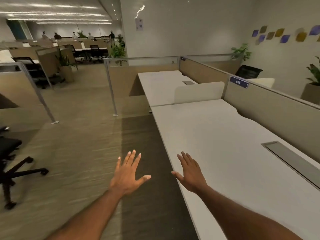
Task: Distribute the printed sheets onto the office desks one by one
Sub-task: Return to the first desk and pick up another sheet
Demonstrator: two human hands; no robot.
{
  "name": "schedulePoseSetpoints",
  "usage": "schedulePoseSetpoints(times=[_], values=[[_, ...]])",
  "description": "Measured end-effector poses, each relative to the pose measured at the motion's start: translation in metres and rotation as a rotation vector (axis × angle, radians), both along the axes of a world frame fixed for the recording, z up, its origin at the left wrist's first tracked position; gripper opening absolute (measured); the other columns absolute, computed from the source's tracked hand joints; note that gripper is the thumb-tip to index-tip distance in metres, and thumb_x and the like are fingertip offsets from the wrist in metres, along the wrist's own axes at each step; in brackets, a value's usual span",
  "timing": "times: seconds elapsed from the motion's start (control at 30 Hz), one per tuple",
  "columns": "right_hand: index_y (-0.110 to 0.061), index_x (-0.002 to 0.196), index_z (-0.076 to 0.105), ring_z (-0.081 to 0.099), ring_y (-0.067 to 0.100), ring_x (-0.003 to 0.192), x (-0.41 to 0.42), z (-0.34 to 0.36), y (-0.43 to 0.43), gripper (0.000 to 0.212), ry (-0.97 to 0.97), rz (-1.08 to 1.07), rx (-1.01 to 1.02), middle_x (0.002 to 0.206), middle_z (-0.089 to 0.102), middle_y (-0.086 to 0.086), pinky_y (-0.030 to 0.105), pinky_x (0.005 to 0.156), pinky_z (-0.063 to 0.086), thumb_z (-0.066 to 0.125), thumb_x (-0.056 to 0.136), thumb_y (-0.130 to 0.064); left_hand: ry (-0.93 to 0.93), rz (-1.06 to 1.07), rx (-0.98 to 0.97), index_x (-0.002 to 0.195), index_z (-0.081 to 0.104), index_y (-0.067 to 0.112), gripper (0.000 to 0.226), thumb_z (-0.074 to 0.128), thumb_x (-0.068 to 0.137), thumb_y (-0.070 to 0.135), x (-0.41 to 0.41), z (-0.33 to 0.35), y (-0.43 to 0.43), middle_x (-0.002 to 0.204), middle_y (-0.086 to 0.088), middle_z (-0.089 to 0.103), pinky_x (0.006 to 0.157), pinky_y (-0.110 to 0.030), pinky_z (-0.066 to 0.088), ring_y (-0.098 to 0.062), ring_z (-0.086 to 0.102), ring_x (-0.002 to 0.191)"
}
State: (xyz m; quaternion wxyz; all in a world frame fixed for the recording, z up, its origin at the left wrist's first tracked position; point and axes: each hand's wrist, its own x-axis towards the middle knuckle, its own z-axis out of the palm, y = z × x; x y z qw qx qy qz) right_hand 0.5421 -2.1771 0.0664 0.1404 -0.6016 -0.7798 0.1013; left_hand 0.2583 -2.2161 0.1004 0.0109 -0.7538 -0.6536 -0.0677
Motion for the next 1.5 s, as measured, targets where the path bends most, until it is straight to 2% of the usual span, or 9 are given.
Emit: schedulePoseSetpoints(times=[0.2, 0.33, 0.67, 1.0, 1.17, 1.33, 1.5], values=[[-0.036, 0.155, 0.009, 0.0, 0.019, 0.154, -0.06, -0.004, 0.118, 0.077, -0.007, 0.068, 0.031, 0.167, 0.002, -0.007, 0.035, 0.116, -0.003, 0.031, 0.091, -0.073, 0.02, 0.065, -0.016, 0.157, 0.001, 0.024, 0.104, 0.018, 0.077, 0.088, -0.052, -0.004, 0.09, 0.165, -0.002, -0.009, 0.123, -0.05, -0.004, -0.018, -0.011, 0.152], [-0.036, 0.154, 0.007, -0.002, 0.018, 0.154, -0.1, -0.008, 0.195, 0.077, -0.014, 0.09, 0.045, 0.167, 0.001, -0.006, 0.036, 0.118, -0.002, 0.03, 0.09, -0.072, 0.009, 0.062, -0.016, 0.157, -0.001, 0.023, 0.105, 0.016, 0.077, 0.089, -0.095, -0.013, 0.17, 0.165, -0.004, -0.01, 0.122, -0.051, -0.004, -0.019, -0.012, 0.152], [-0.037, 0.155, 0.005, -0.005, 0.017, 0.154, -0.166, -0.003, 0.373, 0.077, -0.052, -0.055, 0.031, 0.167, -0.005, -0.008, 0.035, 0.116, -0.008, 0.027, 0.092, -0.074, -0.022, -0.019, 0.009, 0.157, 0.001, 0.024, 0.108, 0.011, 0.073, 0.091, -0.178, 0.006, 0.387, 0.165, -0.002, -0.01, 0.122, -0.05, -0.005, -0.018, -0.01, 0.152], [-0.038, 0.155, 0.003, -0.007, 0.016, 0.154, -0.211, -0.027, 0.569, 0.083, -0.046, -0.073, 0.019, 0.166, -0.008, -0.009, 0.035, 0.117, -0.009, 0.013, 0.084, -0.082, -0.01, -0.057, 0.034, 0.157, 0.0, 0.025, 0.106, 0.009, 0.074, 0.091, -0.218, 0.0, 0.59, 0.164, 0.0, -0.013, 0.123, -0.05, -0.006, -0.017, -0.013, 0.151], [-0.036, 0.156, 0.006, -0.007, 0.016, 0.154, -0.229, -0.031, 0.682, 0.081, -0.026, -0.077, -0.009, 0.167, -0.005, -0.007, 0.033, 0.117, -0.008, 0.018, 0.088, -0.079, -0.004, -0.048, 0.024, 0.157, -0.002, 0.025, 0.107, 0.011, 0.074, 0.092, -0.24, 0.001, 0.705, 0.164, 0.0, -0.013, 0.12, -0.047, -0.011, -0.017, -0.014, 0.151], [-0.035, 0.156, 0.003, -0.01, 0.017, 0.153, -0.239, -0.014, 0.787, 0.083, -0.02, -0.063, -0.007, 0.166, -0.011, -0.007, 0.037, 0.12, -0.007, 0.012, 0.087, -0.08, -0.008, -0.026, 0.025, 0.156, -0.003, 0.024, 0.108, 0.007, 0.073, 0.092, -0.254, 0.01, 0.809, 0.163, 0.001, -0.015, 0.121, -0.048, -0.009, -0.016, -0.016, 0.15], [-0.033, 0.157, 0.004, -0.009, 0.017, 0.153, -0.256, -0.001, 0.881, 0.081, -0.044, -0.068, 0.001, 0.166, -0.009, -0.005, 0.039, 0.123, -0.004, 0.017, 0.09, -0.075, -0.012, -0.036, 0.03, 0.156, -0.004, 0.025, 0.108, 0.007, 0.073, 0.093, -0.267, 0.009, 0.908, 0.163, 0.002, -0.016, 0.122, -0.051, -0.006, -0.016, -0.017, 0.15]])
